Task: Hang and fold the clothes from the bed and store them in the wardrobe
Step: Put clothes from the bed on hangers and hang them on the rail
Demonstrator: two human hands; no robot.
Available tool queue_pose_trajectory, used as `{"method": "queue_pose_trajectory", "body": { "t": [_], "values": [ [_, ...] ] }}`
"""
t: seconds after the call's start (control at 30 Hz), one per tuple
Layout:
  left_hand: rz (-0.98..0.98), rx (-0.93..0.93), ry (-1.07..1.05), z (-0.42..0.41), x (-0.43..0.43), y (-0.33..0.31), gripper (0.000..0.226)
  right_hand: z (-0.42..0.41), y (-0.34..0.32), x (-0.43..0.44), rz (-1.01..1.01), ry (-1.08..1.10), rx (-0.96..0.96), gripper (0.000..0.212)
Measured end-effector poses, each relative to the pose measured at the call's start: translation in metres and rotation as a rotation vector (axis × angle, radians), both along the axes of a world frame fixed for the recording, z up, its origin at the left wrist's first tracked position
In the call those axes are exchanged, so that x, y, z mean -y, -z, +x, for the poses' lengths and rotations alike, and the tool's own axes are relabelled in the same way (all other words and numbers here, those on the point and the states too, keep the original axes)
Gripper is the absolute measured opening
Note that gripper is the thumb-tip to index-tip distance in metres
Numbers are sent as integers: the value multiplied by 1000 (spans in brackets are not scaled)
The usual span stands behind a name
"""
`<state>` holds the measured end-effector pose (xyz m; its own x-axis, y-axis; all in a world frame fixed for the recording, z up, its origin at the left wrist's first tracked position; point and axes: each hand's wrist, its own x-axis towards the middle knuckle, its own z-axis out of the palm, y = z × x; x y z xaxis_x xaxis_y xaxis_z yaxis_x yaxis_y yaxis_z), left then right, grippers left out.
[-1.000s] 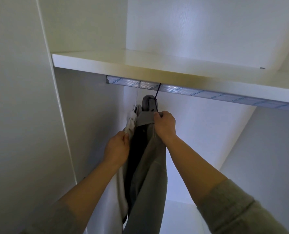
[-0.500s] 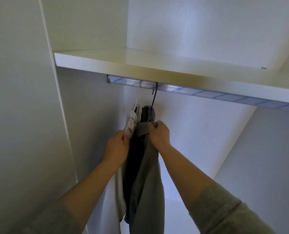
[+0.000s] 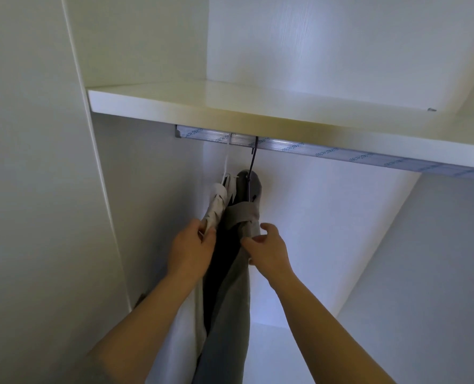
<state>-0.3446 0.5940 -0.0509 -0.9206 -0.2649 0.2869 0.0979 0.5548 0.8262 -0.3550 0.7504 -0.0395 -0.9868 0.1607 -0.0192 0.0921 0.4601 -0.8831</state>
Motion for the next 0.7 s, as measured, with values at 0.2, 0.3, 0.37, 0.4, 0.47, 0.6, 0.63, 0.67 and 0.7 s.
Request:
{"method": "queue_pose_trajectory", "body": {
  "t": [0.2,0.3,0.37,0.4,0.47,0.6,0.63,0.67,0.7],
  "values": [
    [120,28,-37,13,5,7,26,30,3,2,8,-30,-54,19],
    [157,51,-24,17,9,10,21,42,5,1,-41,-9,-95,18],
    [177,33,-17,21,10,9,19,48,6,-2,-82,17,-140,17],
    [192,23,-16,24,9,8,18,52,6,-4,-107,30,-159,17],
    [223,4,-5,32,3,2,16,58,5,-10,-143,41,-188,17],
    [256,-50,34,51,-16,-20,16,65,-8,-28,-106,31,-247,17],
    [258,-68,41,57,-21,-27,16,67,-12,-34,-89,10,-280,16],
    [248,-89,43,64,-28,-34,16,68,-16,-40,-77,-17,-316,15],
    [238,-116,40,70,-35,-40,16,69,-21,-47,-67,-46,-346,15]
  ]
}}
